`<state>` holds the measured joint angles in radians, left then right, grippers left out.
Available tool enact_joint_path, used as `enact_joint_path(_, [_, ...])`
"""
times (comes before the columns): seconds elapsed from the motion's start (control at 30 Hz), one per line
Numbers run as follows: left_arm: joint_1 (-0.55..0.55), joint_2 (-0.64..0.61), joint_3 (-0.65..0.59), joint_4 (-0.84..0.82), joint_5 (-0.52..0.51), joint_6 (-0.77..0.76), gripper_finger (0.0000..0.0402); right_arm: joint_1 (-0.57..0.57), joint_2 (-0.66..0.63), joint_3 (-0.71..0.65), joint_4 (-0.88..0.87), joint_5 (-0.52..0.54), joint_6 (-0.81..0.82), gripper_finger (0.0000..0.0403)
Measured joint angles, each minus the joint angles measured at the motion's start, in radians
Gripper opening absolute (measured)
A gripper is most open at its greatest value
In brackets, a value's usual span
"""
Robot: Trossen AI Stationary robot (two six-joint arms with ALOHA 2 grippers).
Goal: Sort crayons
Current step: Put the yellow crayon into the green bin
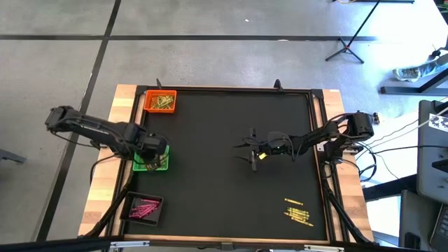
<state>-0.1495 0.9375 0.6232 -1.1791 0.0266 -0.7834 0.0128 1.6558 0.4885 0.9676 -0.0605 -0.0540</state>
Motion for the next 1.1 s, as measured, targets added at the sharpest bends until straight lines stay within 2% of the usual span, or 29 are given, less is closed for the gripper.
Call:
enact_joint_path(0.13, [-0.015,0.038,-0.031,0.053,0.043,-0.002,0.001,0.0,0.0,0.0,-0.005,0.0,0.0,0.0189])
enact_joint_path(0.67, [-0.021,0.207,-0.051,0.071,0.006,0.034,0.0012,0.0,0.0,0.0,-0.022,0.0,0.0,0.0189])
enact_joint_path(0.9, [-0.02,0.216,-0.051,0.079,0.005,0.034,0.0074,0.0,0.0,0.0,-0.029,0.0,0.0,0.0188])
enact_joint_path(0.97, [-0.012,0.216,-0.05,0.086,0.032,0.057,0.0092,0.0,0.0,0.0,-0.029,0.0,0.0,0.0188])
enact_joint_path(1.1, [-0.011,0.209,-0.014,0.061,0.034,0.092,0.0108,0.0,0.0,0.0,-0.029,0.0,0.0,0.0188])
